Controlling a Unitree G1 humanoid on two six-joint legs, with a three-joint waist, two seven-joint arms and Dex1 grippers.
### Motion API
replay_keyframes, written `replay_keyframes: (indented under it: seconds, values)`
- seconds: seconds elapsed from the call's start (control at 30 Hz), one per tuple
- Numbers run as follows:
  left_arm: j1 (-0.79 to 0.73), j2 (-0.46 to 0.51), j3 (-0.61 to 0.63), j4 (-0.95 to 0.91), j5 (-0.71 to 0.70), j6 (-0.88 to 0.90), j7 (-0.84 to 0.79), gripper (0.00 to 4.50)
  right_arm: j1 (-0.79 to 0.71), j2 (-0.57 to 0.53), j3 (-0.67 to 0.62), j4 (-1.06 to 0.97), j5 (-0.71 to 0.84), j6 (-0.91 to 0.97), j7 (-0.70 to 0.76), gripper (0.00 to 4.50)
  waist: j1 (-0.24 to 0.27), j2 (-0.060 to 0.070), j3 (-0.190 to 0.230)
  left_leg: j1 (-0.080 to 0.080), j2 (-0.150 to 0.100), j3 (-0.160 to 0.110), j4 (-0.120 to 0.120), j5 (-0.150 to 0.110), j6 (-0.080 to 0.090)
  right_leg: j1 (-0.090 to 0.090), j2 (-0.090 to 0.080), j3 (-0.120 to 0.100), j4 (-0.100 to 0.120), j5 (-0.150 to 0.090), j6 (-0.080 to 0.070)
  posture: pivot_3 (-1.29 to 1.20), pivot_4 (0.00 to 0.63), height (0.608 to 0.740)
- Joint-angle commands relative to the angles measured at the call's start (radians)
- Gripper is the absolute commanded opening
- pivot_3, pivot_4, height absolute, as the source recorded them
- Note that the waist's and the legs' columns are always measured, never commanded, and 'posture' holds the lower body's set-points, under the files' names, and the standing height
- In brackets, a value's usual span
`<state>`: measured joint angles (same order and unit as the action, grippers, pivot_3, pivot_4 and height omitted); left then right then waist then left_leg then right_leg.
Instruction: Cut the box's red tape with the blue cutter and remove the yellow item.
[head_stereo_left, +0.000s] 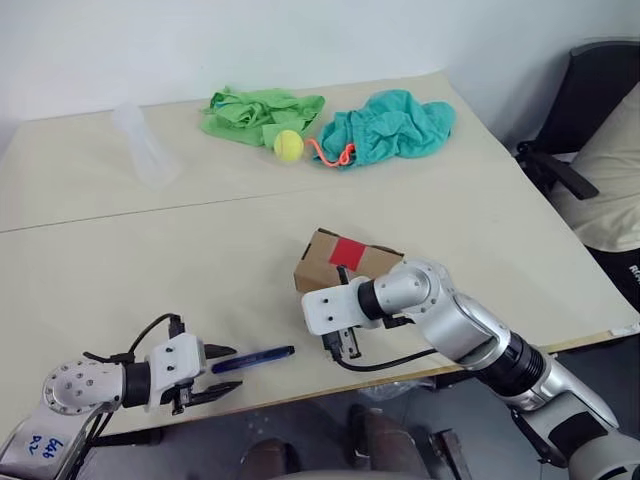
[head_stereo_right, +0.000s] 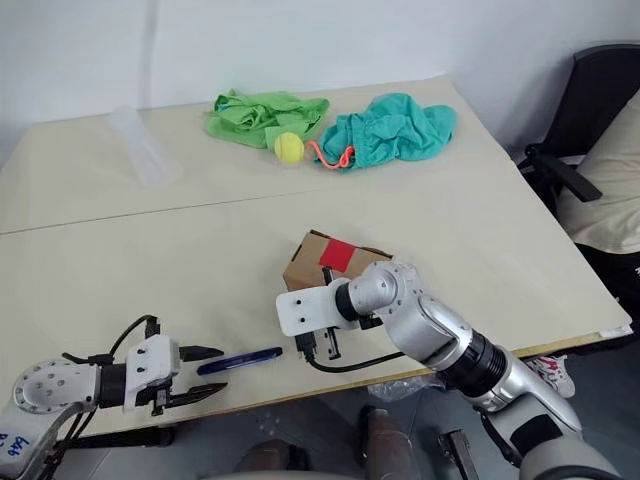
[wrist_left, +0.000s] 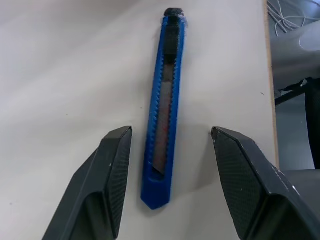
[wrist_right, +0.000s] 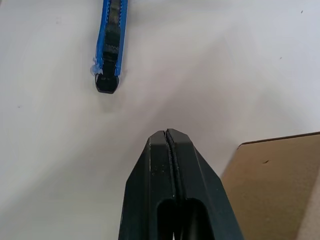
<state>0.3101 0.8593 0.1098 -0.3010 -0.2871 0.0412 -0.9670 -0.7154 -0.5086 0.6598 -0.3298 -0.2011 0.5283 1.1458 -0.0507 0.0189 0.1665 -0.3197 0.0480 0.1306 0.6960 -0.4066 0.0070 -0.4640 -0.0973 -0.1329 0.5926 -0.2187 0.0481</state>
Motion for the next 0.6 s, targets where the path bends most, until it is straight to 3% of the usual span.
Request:
replay_keyframes:
  seconds: [0.03, 0.13, 0.33, 0.37, 0.47, 0.6]
  values:
    - [0.057, -0.001, -0.041, 0.076, 0.04, 0.004, -0.031, 2.68, -0.001, 0.004, -0.015, -0.045, 0.012, 0.001, 0.001, 0.0, -0.001, 0.0, 0.0, 0.0, 0.0, 0.0, 0.0, 0.0, 0.0, 0.0, 0.0, 0.0, 0.0, 0.0, 0.0, 0.0, 0.15, 0.74]
    - [0.06, 0.0, -0.043, 0.083, 0.046, 0.001, -0.028, 2.68, 0.001, 0.005, -0.014, -0.05, 0.013, 0.004, 0.002, 0.0, -0.003, 0.0, 0.0, 0.0, 0.0, 0.001, 0.0, 0.0, 0.0, 0.0, 0.0, 0.0, 0.0, 0.0, 0.0, 0.0, 0.15, 0.74]
    - [0.053, 0.001, -0.053, 0.096, 0.062, -0.016, -0.031, 1.22, 0.004, 0.006, -0.012, -0.056, 0.013, 0.006, 0.001, 0.0, -0.002, 0.0, 0.0, 0.001, 0.0, 0.002, 0.0, 0.0, 0.0, 0.0, 0.0, 0.0, 0.0, 0.0, 0.0, 0.0, 0.15, 0.74]
    - [0.048, 0.001, -0.057, 0.101, 0.067, -0.023, -0.032, 1.22, 0.005, 0.007, -0.011, -0.057, 0.013, 0.007, 0.001, 0.0, -0.002, 0.0, 0.0, 0.001, 0.0, 0.002, 0.0, 0.0, 0.0, 0.0, 0.0, 0.0, 0.001, 0.0, 0.0, 0.0, 0.15, 0.74]
    - [0.038, -0.001, -0.064, 0.112, 0.071, -0.033, -0.031, 0.54, 0.006, 0.007, -0.01, -0.062, 0.013, 0.009, 0.0, 0.0, -0.002, 0.0, 0.0, 0.002, 0.0, 0.002, 0.0, 0.0, 0.0, 0.0, 0.0, 0.0, 0.001, 0.0, 0.0, 0.0, 0.15, 0.74]
    - [0.031, -0.001, -0.073, 0.117, 0.073, -0.038, -0.029, 0.41, 0.006, 0.007, -0.013, -0.067, 0.017, 0.016, 0.0, 0.0, -0.001, 0.0, 0.0, 0.002, 0.0, 0.002, 0.0, 0.0, 0.0, 0.0, -0.001, 0.0, 0.002, 0.0, 0.0, 0.0, 0.15, 0.74]
